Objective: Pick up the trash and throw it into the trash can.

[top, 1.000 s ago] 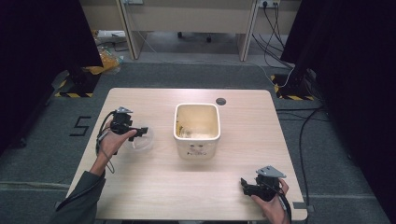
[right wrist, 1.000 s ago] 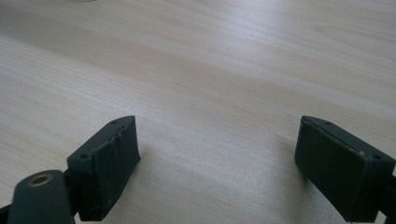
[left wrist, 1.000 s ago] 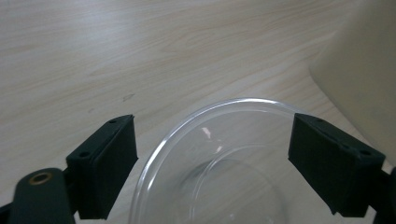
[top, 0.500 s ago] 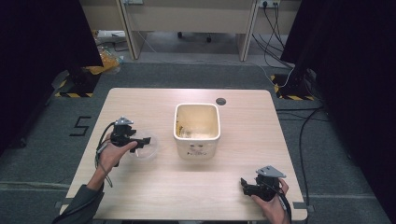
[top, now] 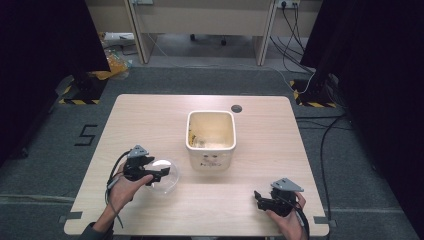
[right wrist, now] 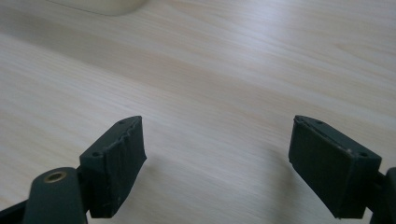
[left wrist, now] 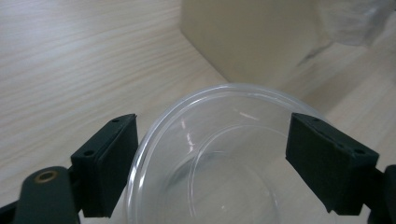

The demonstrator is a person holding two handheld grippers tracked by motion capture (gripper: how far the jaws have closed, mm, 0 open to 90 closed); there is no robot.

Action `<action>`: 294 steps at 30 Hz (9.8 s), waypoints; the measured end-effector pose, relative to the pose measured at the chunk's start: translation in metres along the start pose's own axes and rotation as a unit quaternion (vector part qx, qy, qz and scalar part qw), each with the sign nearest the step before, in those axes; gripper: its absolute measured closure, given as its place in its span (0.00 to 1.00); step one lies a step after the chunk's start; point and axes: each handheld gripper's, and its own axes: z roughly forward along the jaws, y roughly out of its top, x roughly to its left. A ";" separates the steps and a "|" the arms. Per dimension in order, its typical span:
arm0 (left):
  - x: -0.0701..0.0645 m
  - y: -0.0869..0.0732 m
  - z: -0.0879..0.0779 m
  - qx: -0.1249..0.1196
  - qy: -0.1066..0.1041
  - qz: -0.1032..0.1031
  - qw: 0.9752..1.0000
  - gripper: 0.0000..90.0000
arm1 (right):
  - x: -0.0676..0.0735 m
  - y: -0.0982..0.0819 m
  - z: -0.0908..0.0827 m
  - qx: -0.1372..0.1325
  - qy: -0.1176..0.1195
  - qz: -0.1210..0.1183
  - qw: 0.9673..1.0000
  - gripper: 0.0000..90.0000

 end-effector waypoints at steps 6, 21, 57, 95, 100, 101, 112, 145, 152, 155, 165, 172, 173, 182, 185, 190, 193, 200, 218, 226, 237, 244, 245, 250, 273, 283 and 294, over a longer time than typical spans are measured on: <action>-0.016 -0.006 0.002 -0.002 -0.048 0.001 0.999 0.18 | 0.030 0.011 0.001 -0.013 0.044 -0.034 0.998 0.21; 0.011 -0.034 -0.046 -0.084 -0.002 -0.032 0.996 0.19 | 0.073 0.035 0.014 -0.032 0.102 -0.067 0.992 0.22; 0.027 -0.070 -0.024 -0.062 0.054 -0.040 0.996 0.19 | 0.149 0.070 0.079 -0.040 0.174 -0.100 0.979 0.27; -0.013 -0.001 -0.072 -0.106 0.033 0.001 0.994 0.27 | 0.148 0.121 0.001 -0.091 0.137 -0.105 0.981 0.31; -0.013 0.019 -0.077 -0.109 0.036 0.010 0.993 0.28 | 0.147 0.140 -0.006 -0.084 0.118 -0.111 0.983 0.32; -0.012 0.022 -0.078 -0.109 0.035 0.011 0.993 0.29 | 0.146 0.145 -0.008 -0.084 0.118 -0.107 0.984 0.32; -0.007 0.062 -0.077 -0.106 0.037 0.018 0.994 0.29 | 0.134 0.176 -0.015 -0.091 0.110 -0.087 0.986 0.33; -0.009 0.153 0.014 -0.101 0.041 0.020 0.994 0.34 | 0.054 0.214 0.002 -0.082 0.046 -0.042 0.995 0.33; -0.010 0.155 0.039 -0.082 0.037 0.016 0.996 0.32 | 0.034 0.208 0.015 -0.075 0.030 -0.026 0.996 0.33; -0.010 0.156 0.046 -0.078 0.037 0.017 0.996 0.31 | 0.029 0.207 0.019 -0.072 0.025 -0.022 0.997 0.33; -0.009 0.153 0.057 -0.056 0.040 0.022 0.997 0.28 | 0.017 0.201 0.027 -0.056 0.020 -0.015 0.998 0.30; -0.008 0.151 0.049 -0.059 0.040 0.026 0.997 0.28 | 0.011 0.195 0.022 -0.057 0.021 -0.010 0.998 0.28; -0.008 0.151 0.047 -0.062 0.040 0.025 0.997 0.28 | 0.010 0.195 0.021 -0.058 0.019 -0.009 0.998 0.28; -0.013 0.146 0.035 -0.057 0.029 0.036 0.997 0.27 | 0.003 0.190 0.012 -0.068 0.015 -0.002 0.998 0.28; -0.014 0.142 0.032 -0.057 0.021 0.033 0.998 0.27 | 0.001 0.186 0.009 -0.070 0.014 0.001 0.997 0.28; -0.013 0.135 0.026 -0.062 0.006 0.026 0.998 0.27 | -0.003 0.181 0.005 -0.071 0.014 0.006 0.997 0.28; -0.014 0.130 0.020 -0.066 -0.001 0.027 0.997 0.27 | -0.006 0.178 0.004 -0.073 0.014 0.010 0.997 0.28; -0.015 0.113 0.006 -0.079 -0.015 0.023 0.996 0.26 | -0.014 0.167 0.001 -0.076 0.012 0.022 0.997 0.28; -0.026 0.060 -0.007 -0.088 -0.043 0.030 0.995 0.25 | -0.023 0.129 -0.007 -0.074 0.015 0.039 0.996 0.29; -0.032 0.037 -0.002 -0.089 -0.046 0.036 0.994 0.25 | -0.011 0.112 -0.005 -0.073 0.034 0.031 0.996 0.29; -0.035 0.014 0.003 -0.083 -0.046 0.046 0.994 0.23 | 0.005 0.095 0.000 -0.080 0.050 0.024 0.995 0.29; -0.038 0.002 0.007 -0.071 -0.051 0.048 0.995 0.22 | 0.013 0.082 0.003 -0.085 0.061 0.025 0.994 0.28; -0.039 0.001 0.007 -0.069 -0.052 0.050 0.995 0.22 | 0.014 0.080 0.004 -0.081 0.063 0.023 0.994 0.28; -0.040 -0.008 0.011 -0.062 -0.054 0.056 0.995 0.22 | 0.017 0.072 0.008 -0.078 0.066 0.019 0.995 0.28; -0.041 -0.049 0.024 -0.008 -0.048 0.093 0.994 0.19 | 0.029 0.032 0.015 -0.040 0.081 -0.003 0.996 0.27; -0.040 -0.060 0.019 0.012 -0.044 0.097 0.994 0.19 | 0.034 0.019 0.015 -0.028 0.085 -0.011 0.996 0.26; -0.042 -0.065 0.015 0.034 -0.024 0.125 0.991 0.18 | 0.038 0.009 0.018 -0.004 0.081 -0.025 0.996 0.20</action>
